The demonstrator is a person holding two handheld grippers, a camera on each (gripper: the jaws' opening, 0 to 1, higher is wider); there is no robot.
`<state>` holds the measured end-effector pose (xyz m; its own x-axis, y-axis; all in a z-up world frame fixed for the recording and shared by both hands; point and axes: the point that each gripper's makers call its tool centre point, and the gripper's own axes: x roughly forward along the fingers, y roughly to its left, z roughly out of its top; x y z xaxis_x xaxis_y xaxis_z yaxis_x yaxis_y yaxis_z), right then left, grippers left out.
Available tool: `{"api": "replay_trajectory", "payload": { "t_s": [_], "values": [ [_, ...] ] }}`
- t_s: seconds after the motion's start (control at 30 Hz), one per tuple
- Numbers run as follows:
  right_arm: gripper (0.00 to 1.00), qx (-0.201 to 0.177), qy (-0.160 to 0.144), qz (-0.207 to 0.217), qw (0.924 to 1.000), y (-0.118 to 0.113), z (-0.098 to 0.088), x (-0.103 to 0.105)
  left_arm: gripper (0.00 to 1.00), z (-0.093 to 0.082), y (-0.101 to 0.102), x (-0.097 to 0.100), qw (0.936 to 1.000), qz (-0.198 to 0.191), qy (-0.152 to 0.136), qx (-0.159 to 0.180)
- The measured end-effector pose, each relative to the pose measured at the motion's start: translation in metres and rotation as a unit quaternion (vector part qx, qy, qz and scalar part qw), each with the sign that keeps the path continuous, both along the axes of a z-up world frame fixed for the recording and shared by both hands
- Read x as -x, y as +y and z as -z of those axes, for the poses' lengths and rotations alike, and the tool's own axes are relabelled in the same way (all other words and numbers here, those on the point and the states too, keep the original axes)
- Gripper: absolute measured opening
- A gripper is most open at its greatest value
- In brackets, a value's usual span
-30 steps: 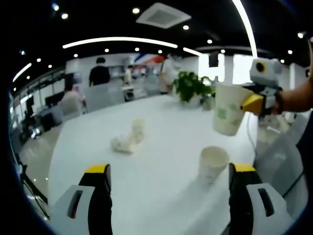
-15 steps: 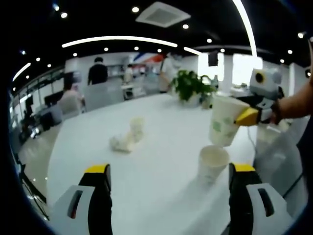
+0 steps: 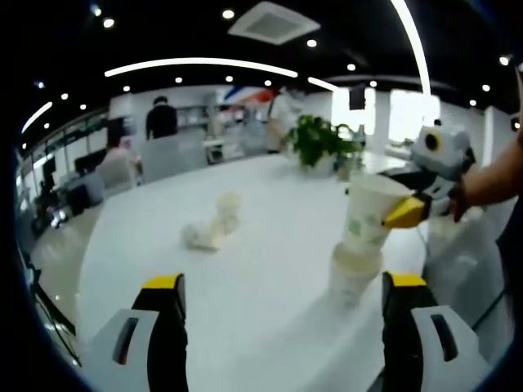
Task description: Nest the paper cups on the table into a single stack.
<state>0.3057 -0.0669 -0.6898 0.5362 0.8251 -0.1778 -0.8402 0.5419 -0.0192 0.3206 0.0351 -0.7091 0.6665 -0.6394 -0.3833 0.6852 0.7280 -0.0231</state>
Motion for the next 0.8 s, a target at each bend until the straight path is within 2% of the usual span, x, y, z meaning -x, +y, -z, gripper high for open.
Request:
{"api": "replay_trajectory", "payload": {
  "t_s": [0.8],
  "values": [
    [0.42,0.007,0.026,0.014,0.9995,0.003,0.035,-0.002,0.97,0.001,0.002,0.001,1.0,0.0,0.0,-0.003]
  ]
}}
